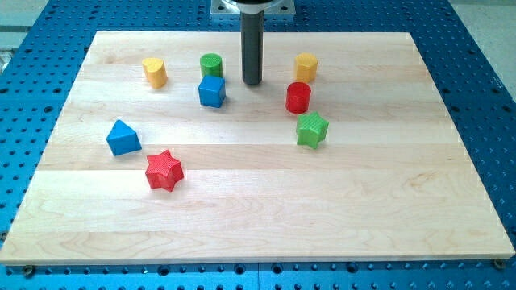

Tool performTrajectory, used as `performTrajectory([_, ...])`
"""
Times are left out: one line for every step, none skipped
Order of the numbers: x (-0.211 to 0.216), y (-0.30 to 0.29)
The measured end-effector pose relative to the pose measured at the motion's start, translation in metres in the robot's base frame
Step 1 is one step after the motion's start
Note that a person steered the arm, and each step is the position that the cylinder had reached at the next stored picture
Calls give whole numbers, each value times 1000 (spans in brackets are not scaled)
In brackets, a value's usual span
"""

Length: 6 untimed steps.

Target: Slide the blue cube diagonally in between the green circle and the red star

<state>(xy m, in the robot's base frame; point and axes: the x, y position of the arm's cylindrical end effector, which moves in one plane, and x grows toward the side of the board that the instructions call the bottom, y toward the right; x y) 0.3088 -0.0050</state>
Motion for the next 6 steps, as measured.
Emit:
performTrajectory([3,-18])
performTrajectory([33,-50])
performTrajectory([75,-62])
performTrajectory([93,-40])
performTrajectory([126,-13])
performTrajectory([181,-36])
